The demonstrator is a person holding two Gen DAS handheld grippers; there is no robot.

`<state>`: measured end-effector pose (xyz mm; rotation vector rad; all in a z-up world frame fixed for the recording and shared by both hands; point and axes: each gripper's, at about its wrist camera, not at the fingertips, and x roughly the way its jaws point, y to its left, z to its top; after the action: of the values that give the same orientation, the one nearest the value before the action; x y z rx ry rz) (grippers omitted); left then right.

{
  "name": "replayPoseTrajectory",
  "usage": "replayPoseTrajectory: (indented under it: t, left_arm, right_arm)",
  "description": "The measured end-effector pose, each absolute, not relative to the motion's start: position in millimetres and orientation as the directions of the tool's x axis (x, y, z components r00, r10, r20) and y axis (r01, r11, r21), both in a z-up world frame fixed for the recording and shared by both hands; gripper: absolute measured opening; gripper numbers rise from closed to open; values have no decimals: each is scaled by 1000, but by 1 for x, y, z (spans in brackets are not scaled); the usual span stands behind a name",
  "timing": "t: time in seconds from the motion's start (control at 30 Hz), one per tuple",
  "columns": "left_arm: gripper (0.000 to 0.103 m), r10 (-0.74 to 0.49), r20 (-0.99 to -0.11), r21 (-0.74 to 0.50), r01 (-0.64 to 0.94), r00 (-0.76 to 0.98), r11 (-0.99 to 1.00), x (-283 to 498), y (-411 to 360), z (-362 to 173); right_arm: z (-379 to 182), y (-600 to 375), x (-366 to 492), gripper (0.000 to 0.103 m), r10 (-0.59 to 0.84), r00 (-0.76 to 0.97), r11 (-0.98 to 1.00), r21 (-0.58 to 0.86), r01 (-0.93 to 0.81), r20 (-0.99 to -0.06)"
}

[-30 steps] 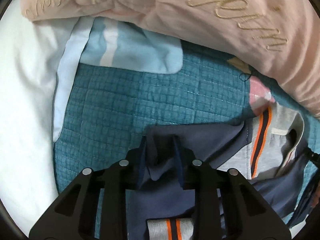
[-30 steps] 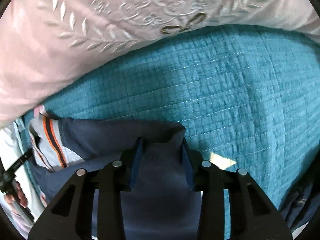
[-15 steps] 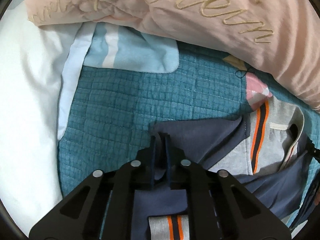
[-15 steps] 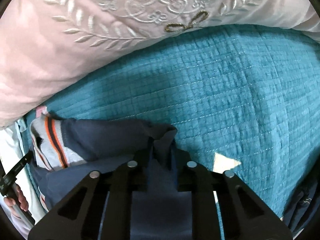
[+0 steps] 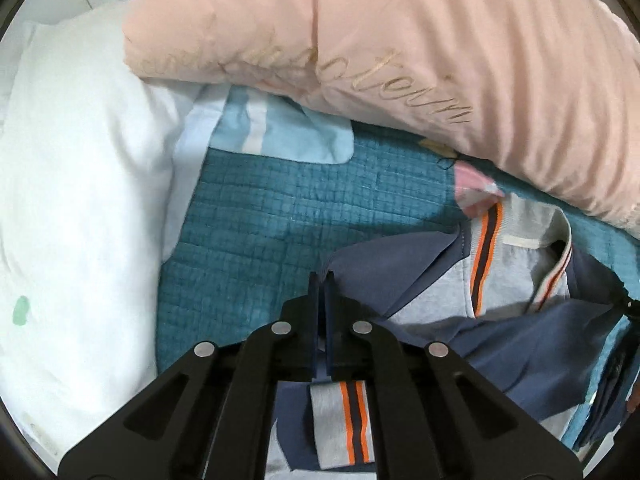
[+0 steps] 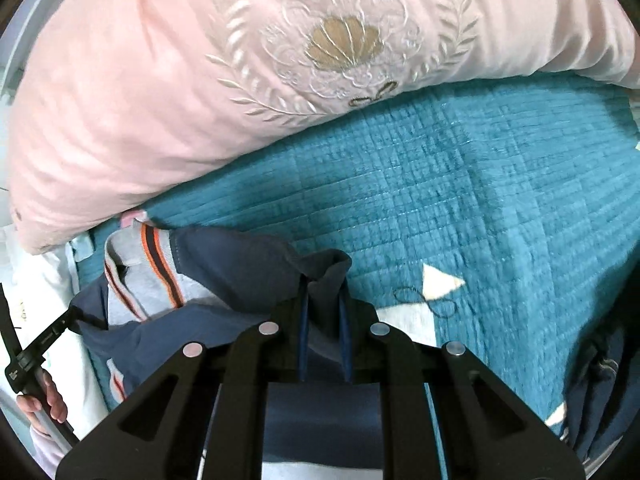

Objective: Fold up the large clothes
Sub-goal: 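Lift the hem with both tools and fold it over toward the collar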

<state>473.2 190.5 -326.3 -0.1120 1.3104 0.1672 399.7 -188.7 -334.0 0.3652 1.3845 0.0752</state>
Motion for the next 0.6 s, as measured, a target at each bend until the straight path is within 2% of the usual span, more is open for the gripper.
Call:
replayPoseTrajectory:
  t: [0.6]
  left_arm:
    - [2, 17, -941, -53, -199, 337, 979, 387, 204, -234]
  right_arm:
    - [-250, -195, 327, 11, 240, 278, 958, 274, 90, -930]
